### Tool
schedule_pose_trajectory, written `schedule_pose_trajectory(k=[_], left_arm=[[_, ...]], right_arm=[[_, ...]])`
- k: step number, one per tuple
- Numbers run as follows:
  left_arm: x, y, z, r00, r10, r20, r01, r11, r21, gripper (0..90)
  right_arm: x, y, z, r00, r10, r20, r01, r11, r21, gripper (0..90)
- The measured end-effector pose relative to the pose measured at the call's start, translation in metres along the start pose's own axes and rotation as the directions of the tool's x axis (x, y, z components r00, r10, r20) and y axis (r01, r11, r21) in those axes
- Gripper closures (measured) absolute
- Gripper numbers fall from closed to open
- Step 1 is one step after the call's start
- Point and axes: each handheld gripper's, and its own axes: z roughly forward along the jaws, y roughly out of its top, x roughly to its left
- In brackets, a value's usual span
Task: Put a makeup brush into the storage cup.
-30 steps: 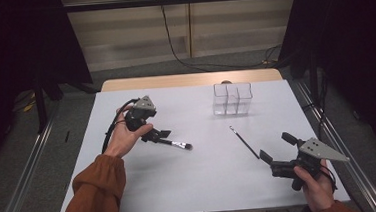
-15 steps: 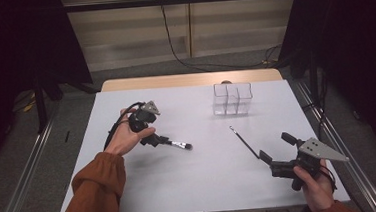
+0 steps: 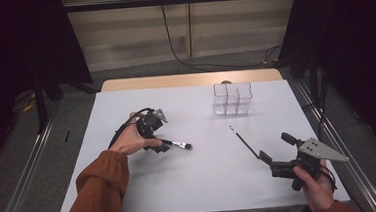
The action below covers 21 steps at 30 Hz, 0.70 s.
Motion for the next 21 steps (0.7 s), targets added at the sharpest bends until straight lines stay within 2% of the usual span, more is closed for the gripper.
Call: schedule_pose_trajectory(k=[5,11,15,16,18,19,21], left_arm=[[-0.002,0.001,0.006,0.9999,0.015,-0.004,-0.015,0.9991,0.041,5.9],[-0.004,0.004,0.015,0.9999,0.012,0.003,-0.012,0.9978,0.065,8.3],[-0.005,0.007,0.020,0.9996,0.025,0.010,-0.026,0.9964,0.080,10.4],[-0.005,0.007,0.021,0.9998,0.016,0.015,-0.017,0.9963,0.084,10.8],[-0.004,0.010,0.022,0.9990,0.039,0.021,-0.041,0.9935,0.107,13.3],[-0.004,0.010,0.023,0.9992,0.024,0.031,-0.027,0.9948,0.098,14.6],[-0.003,0.012,0.023,0.9984,0.044,0.035,-0.048,0.9921,0.116,15.7]], right_arm=[[0.000,0.000,0.000,1.0000,-0.003,-0.002,0.003,1.000,0.001,0.0],[0.000,0.000,0.000,1.0000,-0.004,-0.003,0.004,1.000,0.001,0.0],[0.000,0.000,0.000,1.0000,-0.003,-0.003,0.003,1.000,0.002,0.0],[0.000,0.000,0.000,1.0000,-0.002,-0.003,0.002,1.000,0.002,0.0],[0.000,0.000,0.000,1.0000,-0.001,-0.002,0.001,1.000,0.004,0.0],[0.000,0.000,0.000,1.0000,0.000,-0.001,0.000,1.000,0.003,0.0],[0.000,0.000,0.000,1.0000,0.000,0.000,0.000,1.000,0.004,0.0]])
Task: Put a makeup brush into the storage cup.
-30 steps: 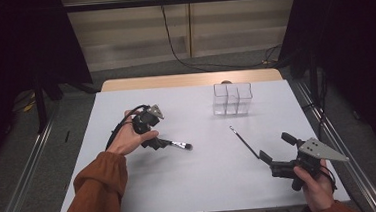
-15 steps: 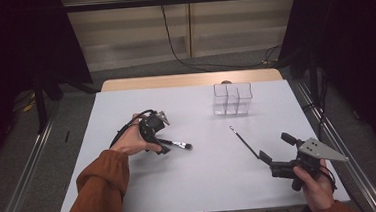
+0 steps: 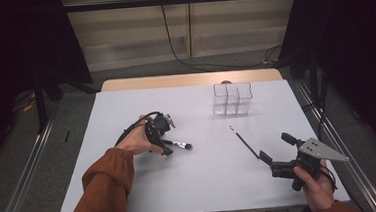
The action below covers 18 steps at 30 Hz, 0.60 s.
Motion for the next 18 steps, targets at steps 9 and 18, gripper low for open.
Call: schedule_pose_trajectory(k=[9,18], left_arm=[[0.0021,-0.0006,-0.0002,0.9999,-0.006,0.008,0.006,1.0000,-0.006,21.0],[0.0069,-0.0033,-0.0036,1.0000,-0.006,0.007,0.007,0.9996,-0.026,36.3]], right_arm=[[0.0003,-0.0001,0.0000,0.9999,-0.010,-0.006,0.010,1.000,0.000,0.0],[-0.0001,-0.0003,0.0000,0.9999,-0.011,-0.004,0.011,1.000,0.002,0.0]])
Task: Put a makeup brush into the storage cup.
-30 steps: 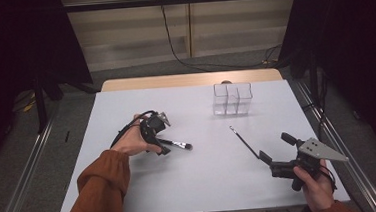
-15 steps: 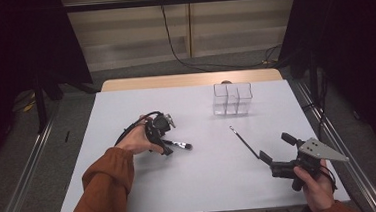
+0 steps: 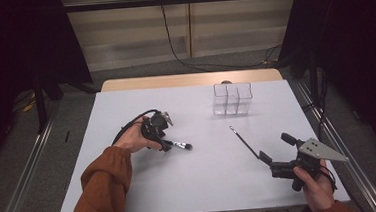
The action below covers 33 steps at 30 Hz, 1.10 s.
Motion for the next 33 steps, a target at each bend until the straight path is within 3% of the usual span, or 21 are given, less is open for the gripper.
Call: schedule_pose_trajectory(k=[3,6,13,22,33], left_arm=[[-0.0007,0.0001,-0.0009,1.0000,0.008,0.000,-0.008,1.0000,-0.001,41.2],[-0.0019,-0.0001,-0.0021,0.9998,0.017,0.007,-0.017,0.9999,-0.003,51.8],[-0.0042,0.0015,-0.0035,0.9987,0.047,0.018,-0.047,0.9988,0.014,63.3],[-0.0045,0.0013,-0.0039,0.9985,0.047,0.029,-0.047,0.9988,0.015,79.4],[-0.0049,0.0006,-0.0040,0.9994,0.018,0.031,-0.018,0.9998,-0.002,79.8]], right_arm=[[0.0002,-0.0001,0.0001,1.0000,0.002,0.002,-0.002,1.000,0.000,0.0],[0.0006,-0.0001,0.0000,1.0000,-0.001,0.000,0.001,1.000,0.002,0.0],[0.0002,-0.0003,-0.0001,1.0000,-0.009,-0.001,0.009,1.000,0.008,0.0],[0.0003,-0.0004,0.0003,1.0000,-0.009,-0.001,0.009,1.000,0.009,0.0],[0.0002,-0.0004,0.0003,1.0000,-0.007,-0.001,0.007,1.000,0.009,0.0]])
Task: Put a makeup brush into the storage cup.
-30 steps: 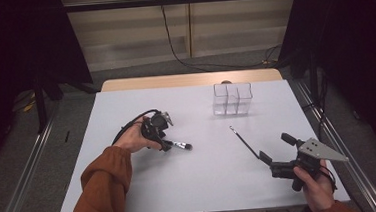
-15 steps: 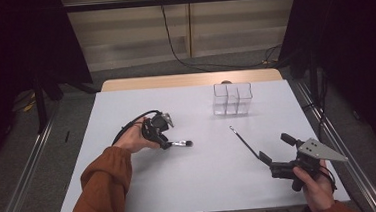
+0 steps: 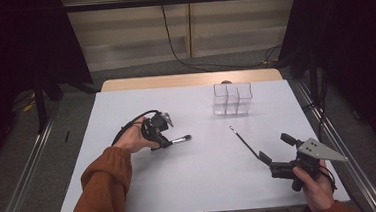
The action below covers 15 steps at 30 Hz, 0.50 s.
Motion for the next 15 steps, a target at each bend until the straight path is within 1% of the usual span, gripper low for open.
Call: schedule_pose_trajectory(k=[9,15], left_arm=[[0.0031,-0.0047,-0.0011,0.9992,-0.038,0.010,0.038,0.9987,-0.034,79.8],[0.0044,-0.0065,-0.0021,0.9975,-0.070,0.016,0.070,0.9964,-0.046,79.8]], right_arm=[[0.0003,0.0001,0.0002,1.0000,0.004,0.001,-0.004,1.000,-0.001,0.0],[0.0000,0.0000,0.0000,1.0000,0.000,0.002,0.000,1.000,0.000,0.0]])
